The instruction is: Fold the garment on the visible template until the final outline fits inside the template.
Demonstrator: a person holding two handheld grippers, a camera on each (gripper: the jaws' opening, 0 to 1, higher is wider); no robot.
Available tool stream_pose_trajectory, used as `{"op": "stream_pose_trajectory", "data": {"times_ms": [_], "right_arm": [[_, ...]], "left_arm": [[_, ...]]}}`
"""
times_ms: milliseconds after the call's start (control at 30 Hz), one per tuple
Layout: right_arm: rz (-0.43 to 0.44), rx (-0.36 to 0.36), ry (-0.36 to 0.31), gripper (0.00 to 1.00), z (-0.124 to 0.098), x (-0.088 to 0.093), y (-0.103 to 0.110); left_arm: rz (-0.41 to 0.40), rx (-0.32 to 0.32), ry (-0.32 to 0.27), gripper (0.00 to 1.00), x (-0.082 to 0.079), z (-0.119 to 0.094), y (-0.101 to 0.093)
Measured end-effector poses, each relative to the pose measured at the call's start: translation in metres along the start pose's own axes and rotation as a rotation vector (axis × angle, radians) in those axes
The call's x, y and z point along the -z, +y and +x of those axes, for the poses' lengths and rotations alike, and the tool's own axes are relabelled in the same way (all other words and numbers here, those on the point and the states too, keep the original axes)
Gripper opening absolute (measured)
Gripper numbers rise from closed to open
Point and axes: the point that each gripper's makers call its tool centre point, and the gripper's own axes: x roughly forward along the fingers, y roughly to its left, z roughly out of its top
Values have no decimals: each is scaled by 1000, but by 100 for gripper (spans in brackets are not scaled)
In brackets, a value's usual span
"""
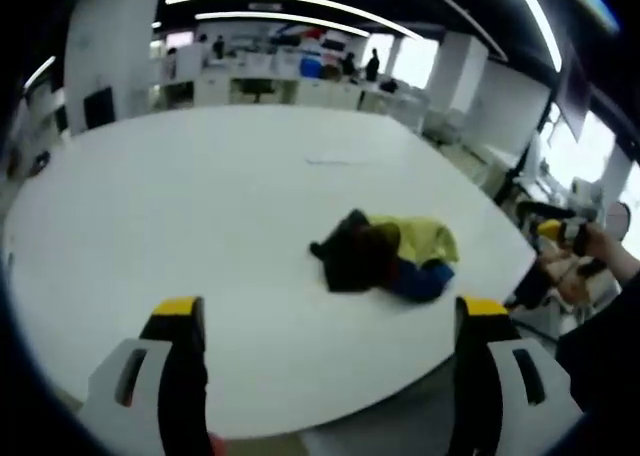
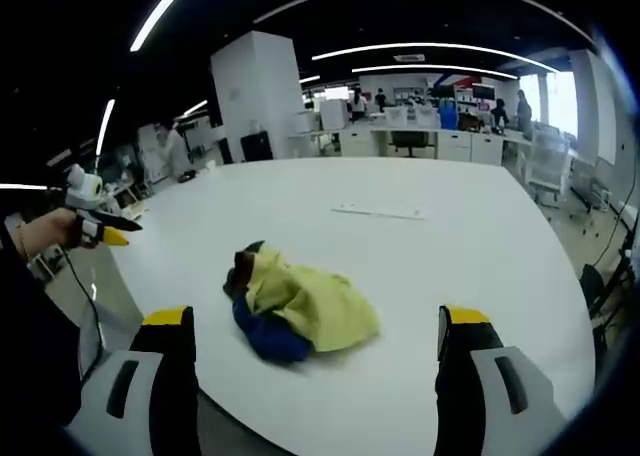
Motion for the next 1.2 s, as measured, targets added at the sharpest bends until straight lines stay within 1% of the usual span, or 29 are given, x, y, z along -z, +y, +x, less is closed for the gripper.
{"op": "stream_pose_trajectory", "data": {"times_ms": [367,500,833,1200], "right_arm": [[-1,-3,-5,100,1,-2,1],[-3,-6,-3,100,2,-1,1],[11,-12,-3,100,3,6,3],[15,-15,-3,100,4,10,3]], "left_arm": [[-8,2,-9,100,-1,0,-1],[-8,0,-4,100,1,1,0],[3,4,0,100,1,2,-5],[2,0,15,100,6,2,-3]]}}
